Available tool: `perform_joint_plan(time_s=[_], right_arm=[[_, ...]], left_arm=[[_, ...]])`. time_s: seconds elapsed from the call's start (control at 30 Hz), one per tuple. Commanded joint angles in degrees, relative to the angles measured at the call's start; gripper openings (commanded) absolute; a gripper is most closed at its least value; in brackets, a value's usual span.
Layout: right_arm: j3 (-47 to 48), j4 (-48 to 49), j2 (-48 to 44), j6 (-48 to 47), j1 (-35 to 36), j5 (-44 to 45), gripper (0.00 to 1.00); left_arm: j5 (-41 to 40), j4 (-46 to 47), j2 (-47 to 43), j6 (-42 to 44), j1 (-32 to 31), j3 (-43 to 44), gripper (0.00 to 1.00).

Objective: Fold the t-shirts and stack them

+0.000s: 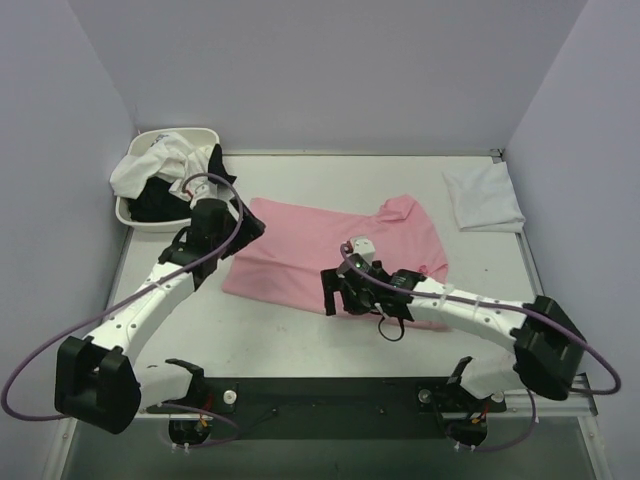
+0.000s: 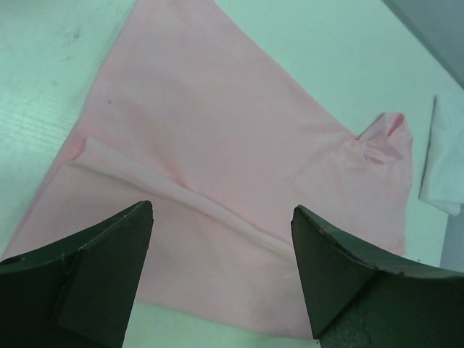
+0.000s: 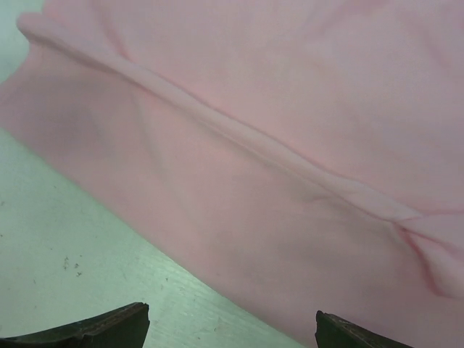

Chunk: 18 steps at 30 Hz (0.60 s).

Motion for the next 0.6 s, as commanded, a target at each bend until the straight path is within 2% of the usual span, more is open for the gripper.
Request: perform_joint_plan(time_s=[0.0,0.13,0.3,0.57], right_arm=[[4.94,-13.78,-10.83,-3.79,-0.16,11.27,1.0],[4.34,-19.58,-18.73,-3.97,-2.62,14.01,1.0],[0.3,-20.21,-26.04,-3.79,-11.22,11.91,1.0],[-2.34,-21.7,-29.31,-3.27,-13.43,11.03,1.0]], left_arm=[[-1.3,-2.4,-2.23,1.02,-1.62,-5.64,0.87],[-1.3,-1.08,-1.18,0.22,-4.52,-7.75,0.87],[-3.58,2.69,4.27,0.48,-6.99,-8.37,0.87],[-6.31,6.83,11.12,-0.04,-8.31,-9.07,0.87]])
